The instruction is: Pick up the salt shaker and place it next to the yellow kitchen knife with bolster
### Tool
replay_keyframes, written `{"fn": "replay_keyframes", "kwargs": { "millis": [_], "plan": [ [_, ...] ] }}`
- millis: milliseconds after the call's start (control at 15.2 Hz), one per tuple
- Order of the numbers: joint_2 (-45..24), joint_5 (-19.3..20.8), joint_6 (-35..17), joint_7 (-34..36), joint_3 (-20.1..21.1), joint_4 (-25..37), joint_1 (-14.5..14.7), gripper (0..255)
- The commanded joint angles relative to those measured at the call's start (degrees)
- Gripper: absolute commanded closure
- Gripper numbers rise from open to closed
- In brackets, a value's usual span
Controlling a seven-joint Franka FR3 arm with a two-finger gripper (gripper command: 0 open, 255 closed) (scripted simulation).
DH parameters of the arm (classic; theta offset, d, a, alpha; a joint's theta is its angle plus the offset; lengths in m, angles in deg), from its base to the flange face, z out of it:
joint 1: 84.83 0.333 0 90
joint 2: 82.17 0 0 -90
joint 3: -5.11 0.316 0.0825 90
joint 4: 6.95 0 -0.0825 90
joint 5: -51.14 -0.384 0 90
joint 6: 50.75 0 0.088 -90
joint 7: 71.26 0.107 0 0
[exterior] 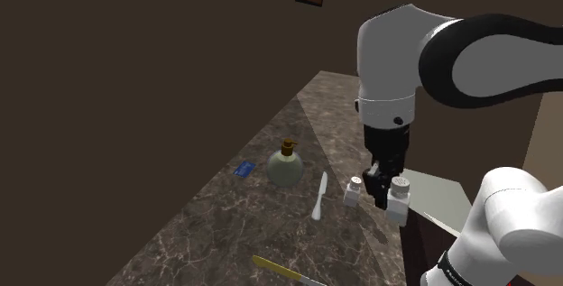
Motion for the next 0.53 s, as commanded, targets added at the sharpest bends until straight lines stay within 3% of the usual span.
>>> {"fn": "replay_keyframes", "kwargs": {
  "millis": [0, 462],
  "plan": [
    [0.3, -2.4, -0.2, 2.8, 2.3, 0.0, 1.3, 255],
    [-1.7, -9.9, -0.9, 12.7, 11.1, 3.7, 4.8, 255]
  ]
}}
